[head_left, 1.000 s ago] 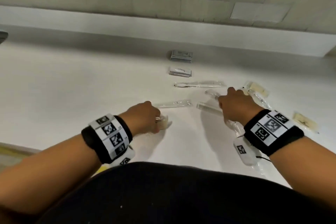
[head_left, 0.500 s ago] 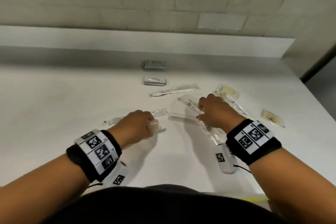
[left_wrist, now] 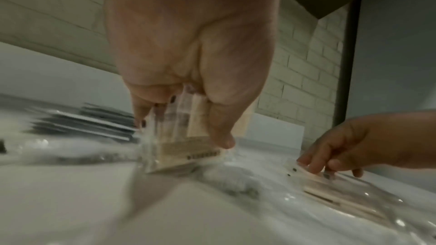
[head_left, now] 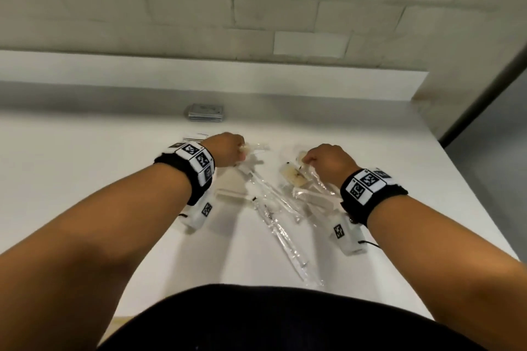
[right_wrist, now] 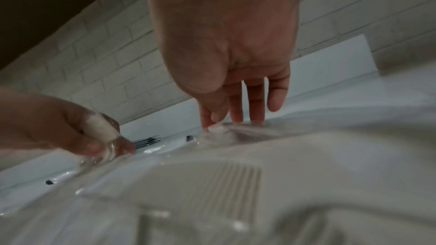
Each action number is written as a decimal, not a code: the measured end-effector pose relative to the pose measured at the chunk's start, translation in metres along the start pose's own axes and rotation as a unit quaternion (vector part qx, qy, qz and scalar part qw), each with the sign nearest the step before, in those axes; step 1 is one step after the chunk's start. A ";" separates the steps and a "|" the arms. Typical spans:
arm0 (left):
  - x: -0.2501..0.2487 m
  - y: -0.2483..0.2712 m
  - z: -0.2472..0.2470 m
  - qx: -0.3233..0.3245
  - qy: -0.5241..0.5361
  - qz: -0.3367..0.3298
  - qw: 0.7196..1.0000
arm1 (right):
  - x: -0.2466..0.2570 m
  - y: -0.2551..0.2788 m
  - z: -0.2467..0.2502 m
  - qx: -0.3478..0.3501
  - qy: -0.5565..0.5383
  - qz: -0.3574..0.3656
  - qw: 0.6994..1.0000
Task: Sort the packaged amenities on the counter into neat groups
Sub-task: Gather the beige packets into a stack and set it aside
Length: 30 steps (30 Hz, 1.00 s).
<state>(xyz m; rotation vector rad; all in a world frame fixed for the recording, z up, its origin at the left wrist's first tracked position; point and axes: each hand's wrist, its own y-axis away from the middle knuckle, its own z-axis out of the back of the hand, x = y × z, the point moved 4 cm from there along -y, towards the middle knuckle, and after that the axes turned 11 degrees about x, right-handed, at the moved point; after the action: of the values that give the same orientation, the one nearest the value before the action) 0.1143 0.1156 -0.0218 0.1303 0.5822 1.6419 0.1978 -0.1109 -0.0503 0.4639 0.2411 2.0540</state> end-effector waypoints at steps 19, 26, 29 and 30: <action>-0.121 -0.004 -0.001 0.112 -0.035 -0.105 0.987 | -0.092 0.042 0.049 0.133 0.063 -0.027 0.989; -0.141 -0.028 -0.039 0.147 -0.236 -0.075 0.958 | -0.125 0.072 0.012 0.200 0.097 -0.034 0.974; -0.142 -0.024 -0.052 0.146 -0.195 -0.050 0.969 | -0.125 0.073 -0.002 0.164 0.079 -0.069 0.981; -0.141 -0.023 -0.055 0.147 -0.176 -0.043 0.972 | -0.123 0.073 -0.007 0.151 0.074 -0.076 0.983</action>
<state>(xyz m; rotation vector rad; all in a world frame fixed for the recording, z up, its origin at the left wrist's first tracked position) 0.1360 -0.0342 -0.0450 0.5943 0.5434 1.3979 0.1929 -0.2534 -0.0583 0.4606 0.6636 1.9102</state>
